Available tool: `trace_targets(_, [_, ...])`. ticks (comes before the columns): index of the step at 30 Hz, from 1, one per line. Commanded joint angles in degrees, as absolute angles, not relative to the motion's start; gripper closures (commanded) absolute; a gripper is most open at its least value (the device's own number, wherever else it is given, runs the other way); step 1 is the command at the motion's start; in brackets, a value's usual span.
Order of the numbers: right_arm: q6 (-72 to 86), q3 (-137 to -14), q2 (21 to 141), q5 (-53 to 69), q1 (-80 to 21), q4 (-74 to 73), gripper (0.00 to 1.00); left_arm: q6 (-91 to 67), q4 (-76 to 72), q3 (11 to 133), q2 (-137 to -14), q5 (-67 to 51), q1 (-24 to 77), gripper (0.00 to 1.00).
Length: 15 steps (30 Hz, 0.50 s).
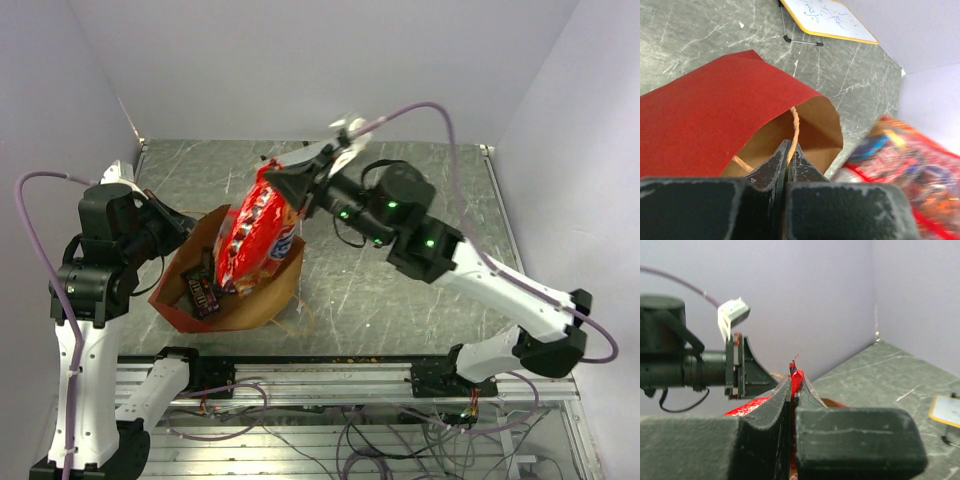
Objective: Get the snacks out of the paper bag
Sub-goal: Take out the snack from the paper bag.
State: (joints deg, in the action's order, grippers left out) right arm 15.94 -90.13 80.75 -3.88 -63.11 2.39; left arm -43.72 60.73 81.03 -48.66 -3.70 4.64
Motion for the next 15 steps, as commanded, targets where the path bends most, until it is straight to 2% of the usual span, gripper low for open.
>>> trace_targets(1, [15.54,-95.06,73.29,-18.67,-62.67,2.61,1.0,-42.98,57.53,81.47,-48.11,-4.95,4.75,0.93])
trace_targets(8, [18.01,-96.32,66.86,-39.76,-62.67,-17.23,1.0,-42.32,57.39,81.33,-48.43,-5.77,4.75,0.93])
trace_targets(15, [29.47,-92.33,65.63,-55.53,-62.65,-43.57,1.0,-43.61,57.63,79.03,-47.72,-6.56,4.75,0.93])
